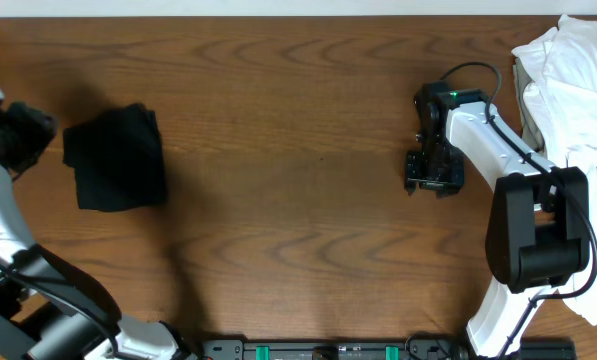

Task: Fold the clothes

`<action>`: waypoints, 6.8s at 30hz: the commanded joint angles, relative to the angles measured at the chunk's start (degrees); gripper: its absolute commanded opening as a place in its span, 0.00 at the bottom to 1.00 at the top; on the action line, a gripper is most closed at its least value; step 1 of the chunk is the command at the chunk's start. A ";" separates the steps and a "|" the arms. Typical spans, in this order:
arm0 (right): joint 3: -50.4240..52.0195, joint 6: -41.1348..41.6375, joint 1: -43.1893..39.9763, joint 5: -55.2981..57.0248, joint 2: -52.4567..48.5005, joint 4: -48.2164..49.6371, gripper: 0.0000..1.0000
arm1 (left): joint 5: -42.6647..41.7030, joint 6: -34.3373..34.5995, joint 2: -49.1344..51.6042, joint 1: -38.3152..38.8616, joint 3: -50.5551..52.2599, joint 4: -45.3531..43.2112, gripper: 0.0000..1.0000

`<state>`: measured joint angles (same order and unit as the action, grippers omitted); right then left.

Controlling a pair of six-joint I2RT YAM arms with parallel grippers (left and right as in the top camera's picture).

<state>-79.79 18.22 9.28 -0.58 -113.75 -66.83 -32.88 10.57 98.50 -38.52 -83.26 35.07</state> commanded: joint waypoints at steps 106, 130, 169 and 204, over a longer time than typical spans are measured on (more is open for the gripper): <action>34.62 -1.51 -3.98 6.36 81.09 -0.85 0.99 | 19.41 -10.08 -51.95 40.74 31.04 11.63 0.98; 42.97 -7.17 -5.05 9.38 104.32 13.79 0.99 | 19.41 -10.08 -51.78 40.74 31.04 11.63 0.98; 79.47 -12.74 -5.31 0.74 113.48 62.62 0.99 | 19.41 -10.08 -51.78 40.74 31.04 11.63 0.98; 79.47 -12.72 -4.87 0.74 113.46 62.60 0.99 | 19.41 -10.08 -52.54 40.74 31.04 11.61 0.98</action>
<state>-0.38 6.42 5.04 0.80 -0.69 -3.90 -13.34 0.19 46.70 2.04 -52.18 46.52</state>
